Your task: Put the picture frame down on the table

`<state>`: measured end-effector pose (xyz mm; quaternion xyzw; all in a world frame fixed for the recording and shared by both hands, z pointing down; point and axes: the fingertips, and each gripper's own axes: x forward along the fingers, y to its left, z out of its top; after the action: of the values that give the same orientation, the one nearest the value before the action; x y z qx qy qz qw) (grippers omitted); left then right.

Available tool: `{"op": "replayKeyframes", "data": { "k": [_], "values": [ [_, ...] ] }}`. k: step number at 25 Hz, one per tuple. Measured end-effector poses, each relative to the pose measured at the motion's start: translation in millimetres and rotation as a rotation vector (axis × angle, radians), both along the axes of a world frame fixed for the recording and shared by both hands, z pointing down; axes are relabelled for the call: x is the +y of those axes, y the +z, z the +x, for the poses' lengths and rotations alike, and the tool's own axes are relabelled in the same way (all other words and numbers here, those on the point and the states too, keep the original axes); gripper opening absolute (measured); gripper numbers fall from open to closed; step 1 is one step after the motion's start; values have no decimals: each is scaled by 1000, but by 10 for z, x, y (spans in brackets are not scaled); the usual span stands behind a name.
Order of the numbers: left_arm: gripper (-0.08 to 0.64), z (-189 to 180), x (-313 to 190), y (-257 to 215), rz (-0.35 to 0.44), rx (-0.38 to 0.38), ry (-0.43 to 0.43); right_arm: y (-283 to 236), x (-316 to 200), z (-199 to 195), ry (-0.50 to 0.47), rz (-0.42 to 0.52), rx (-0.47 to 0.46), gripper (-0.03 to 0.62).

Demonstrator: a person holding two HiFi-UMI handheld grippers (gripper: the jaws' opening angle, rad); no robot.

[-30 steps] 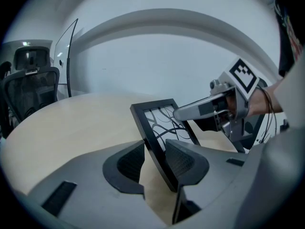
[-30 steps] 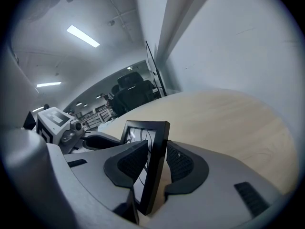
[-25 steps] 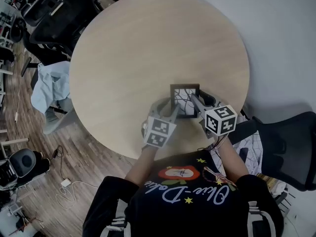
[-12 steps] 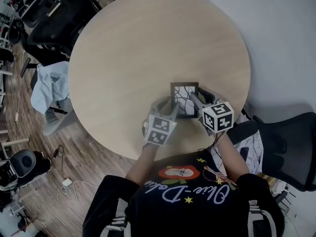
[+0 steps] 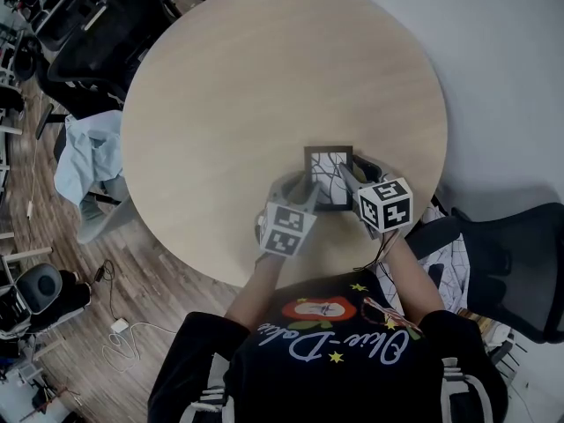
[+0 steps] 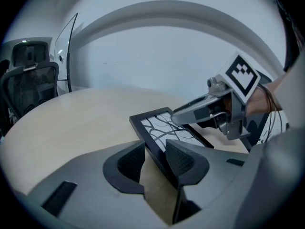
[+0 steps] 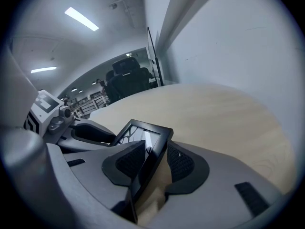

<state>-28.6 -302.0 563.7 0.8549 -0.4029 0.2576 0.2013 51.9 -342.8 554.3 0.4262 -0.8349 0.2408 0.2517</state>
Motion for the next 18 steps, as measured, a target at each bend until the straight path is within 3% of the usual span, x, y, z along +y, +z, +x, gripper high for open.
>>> {"op": "replayKeyframes", "data": {
  "k": [18],
  "values": [
    [126, 64, -21, 63, 14, -56, 32, 177, -16, 46, -4, -24, 80, 130]
  ]
}}
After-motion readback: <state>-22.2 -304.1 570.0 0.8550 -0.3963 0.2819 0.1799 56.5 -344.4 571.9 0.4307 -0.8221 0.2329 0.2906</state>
